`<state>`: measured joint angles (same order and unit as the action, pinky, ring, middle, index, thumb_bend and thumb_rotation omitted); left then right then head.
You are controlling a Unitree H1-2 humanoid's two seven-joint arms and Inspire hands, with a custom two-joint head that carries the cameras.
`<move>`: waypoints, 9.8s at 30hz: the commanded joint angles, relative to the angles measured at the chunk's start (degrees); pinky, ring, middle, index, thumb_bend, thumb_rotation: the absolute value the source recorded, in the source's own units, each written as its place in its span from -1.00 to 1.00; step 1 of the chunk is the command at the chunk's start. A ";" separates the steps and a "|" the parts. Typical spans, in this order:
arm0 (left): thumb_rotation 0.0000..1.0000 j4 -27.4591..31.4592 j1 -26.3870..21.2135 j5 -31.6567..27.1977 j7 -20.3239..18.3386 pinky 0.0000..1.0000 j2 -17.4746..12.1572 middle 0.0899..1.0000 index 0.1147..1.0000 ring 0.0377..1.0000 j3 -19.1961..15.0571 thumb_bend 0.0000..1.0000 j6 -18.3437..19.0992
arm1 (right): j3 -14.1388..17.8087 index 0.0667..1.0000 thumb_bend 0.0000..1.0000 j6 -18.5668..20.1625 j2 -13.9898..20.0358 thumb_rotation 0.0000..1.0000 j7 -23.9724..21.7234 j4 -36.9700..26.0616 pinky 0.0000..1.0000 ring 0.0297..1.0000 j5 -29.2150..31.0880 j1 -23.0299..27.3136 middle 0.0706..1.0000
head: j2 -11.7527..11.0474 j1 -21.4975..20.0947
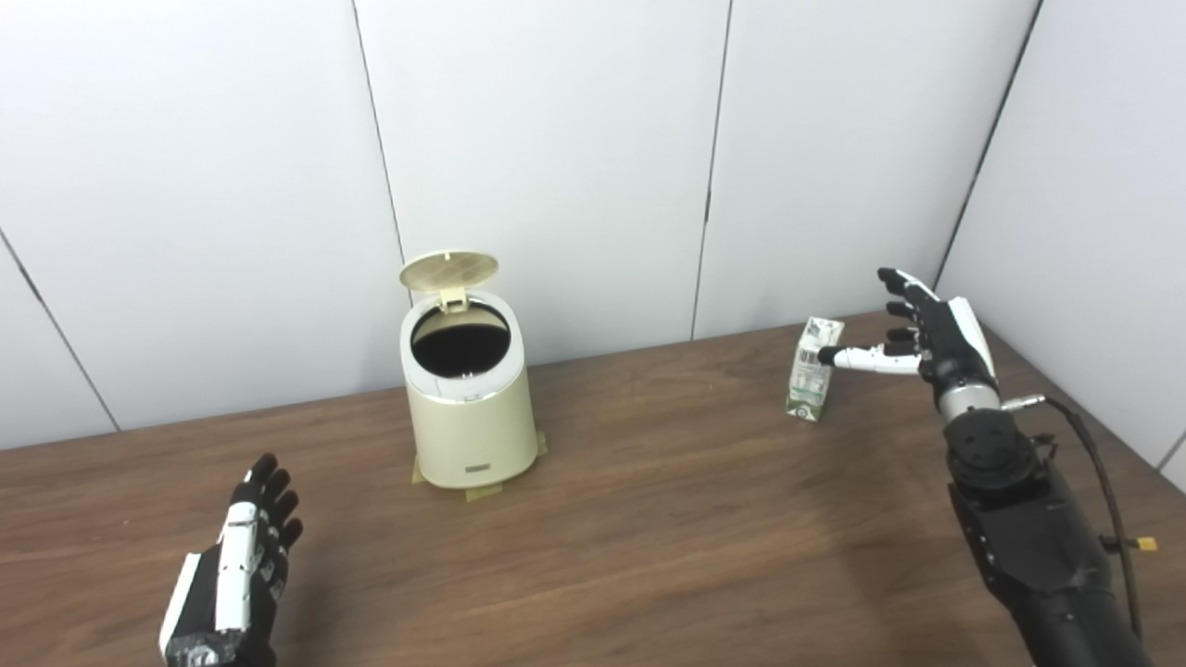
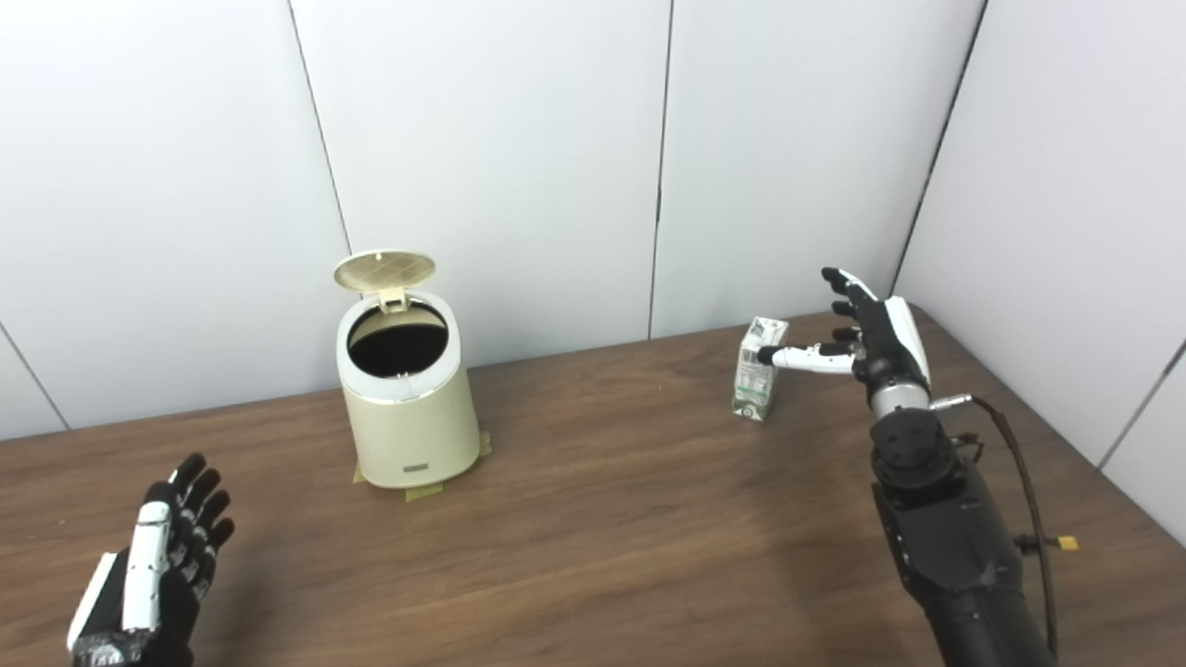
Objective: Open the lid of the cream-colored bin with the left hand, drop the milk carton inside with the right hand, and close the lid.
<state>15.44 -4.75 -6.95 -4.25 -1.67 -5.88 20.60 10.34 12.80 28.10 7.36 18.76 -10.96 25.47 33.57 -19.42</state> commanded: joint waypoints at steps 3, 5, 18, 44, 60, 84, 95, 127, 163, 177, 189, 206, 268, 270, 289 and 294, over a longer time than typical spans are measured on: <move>0.95 2.44 -2.22 -0.05 0.44 1.00 -0.42 0.98 1.00 0.98 0.45 -0.28 -0.87 | -1.26 0.75 1.00 0.20 2.12 -0.62 -0.73 0.44 0.12 0.68 -1.26 4.03 0.82 | 0.24 0.17; 0.92 2.50 -2.26 -0.06 0.58 1.00 -0.32 0.98 1.00 0.99 0.43 -0.25 -0.85 | -1.60 0.71 1.00 -0.62 2.03 -0.63 -0.85 1.21 -0.09 0.51 -1.11 4.23 0.76 | 0.24 0.17; 0.87 2.55 -2.32 -0.59 0.58 1.00 -0.63 0.99 1.00 1.00 0.14 -0.21 -0.49 | -4.97 0.65 0.99 -0.49 1.78 -0.72 -2.49 1.41 0.18 0.53 -2.39 3.08 0.73 | 0.71 0.28; 0.94 3.70 -1.38 -2.17 -2.76 1.00 -2.98 1.00 1.00 1.00 3.01 -0.25 1.75 | -3.15 0.41 0.94 -16.74 -0.57 -0.89 4.84 11.47 -0.37 -0.28 -1.93 3.17 -0.13 | 0.71 0.57; 0.90 6.14 -0.48 -4.60 -8.60 1.00 -6.96 1.00 1.00 1.00 7.91 -0.06 4.01 | -4.69 -0.01 0.05 -17.88 -4.04 -1.00 10.72 5.71 -0.29 -0.20 -7.56 1.42 -0.19 | 0.34 2.05; 1.00 6.19 2.16 -5.48 -6.60 1.00 -5.44 1.00 1.00 1.00 5.20 -0.12 2.69 | -3.81 -0.02 0.05 -13.02 -10.12 -0.99 12.06 -14.27 -0.41 -0.33 -11.90 -2.22 -0.25 | 1.19 4.34; 0.98 4.27 3.56 -5.91 -6.08 1.00 -2.45 1.00 1.00 1.00 4.41 -0.05 -0.09 | -4.38 -0.02 0.05 -10.60 -14.62 -0.98 11.27 -21.37 -0.43 -0.36 -12.73 -0.56 -0.24 | 1.33 7.00; 0.89 0.31 4.89 -2.89 -2.77 1.00 2.41 1.00 1.00 1.00 7.39 0.17 -6.48 | -14.27 -0.01 0.04 -11.28 -30.21 -0.98 7.99 -14.24 -0.40 -0.31 -11.08 15.34 -0.24 | 0.18 18.99; 0.91 8.81 9.61 -0.62 2.30 0.99 5.54 0.99 1.00 1.00 10.31 0.15 -4.77 | -14.29 -0.04 0.05 -30.86 -32.78 -0.99 17.73 13.82 -0.43 -0.36 -8.99 23.64 -0.24 | 1.77 24.18; 0.90 11.55 11.27 -0.58 3.04 0.98 5.94 0.99 1.00 0.99 10.96 0.12 -4.17 | -16.22 -0.03 0.05 -36.56 -32.44 -0.99 19.82 19.45 -0.38 -0.33 -11.07 23.12 -0.24 | 2.34 25.58; 0.89 11.40 11.21 -0.36 3.83 0.95 6.18 0.98 1.00 0.97 11.44 0.09 -4.39 | -16.36 -0.02 0.05 -38.27 -32.21 -0.99 18.94 21.19 -0.40 -0.33 -10.26 22.90 -0.25 | 2.06 26.14; 0.89 10.68 10.38 -2.47 3.01 1.00 5.78 0.97 1.00 0.98 10.46 0.17 -7.16 | -18.65 -0.01 0.05 -36.38 -30.43 -0.99 17.26 18.20 -0.38 -0.31 -13.32 21.60 -0.25 | 1.86 24.09; 0.87 8.91 10.81 -3.32 3.17 0.97 6.08 0.92 0.92 0.93 11.55 0.17 -12.04 | -29.72 -0.08 0.05 -27.71 -23.67 -0.68 18.54 15.36 0.21 0.30 -31.17 20.39 0.11 | -3.21 23.54; 0.88 8.61 10.84 -3.15 3.26 0.97 6.10 0.91 0.92 0.93 11.63 0.16 -12.15 | -29.78 -0.08 0.04 -27.50 -23.62 -0.68 18.79 15.78 0.22 0.32 -31.39 20.59 0.11 | -3.41 23.87; 0.82 6.30 10.29 -4.25 2.65 0.97 5.88 0.92 0.94 0.92 11.22 0.14 -14.69 | -28.15 0.02 0.05 -30.80 -22.50 -0.97 20.38 18.36 -0.14 -0.05 -28.55 20.80 -0.18 | -4.74 24.02; 0.84 5.94 10.45 -3.93 2.40 0.98 5.57 0.92 0.93 0.93 11.23 0.16 -15.22 | -27.78 0.02 0.04 -30.79 -22.09 -0.98 20.68 18.09 -0.18 -0.08 -28.40 20.47 -0.20 | -5.09 23.76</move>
<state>20.98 4.85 -10.50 -0.92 3.60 5.30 7.94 -18.28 -18.22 4.99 27.28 37.33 -39.57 44.27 28.48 4.31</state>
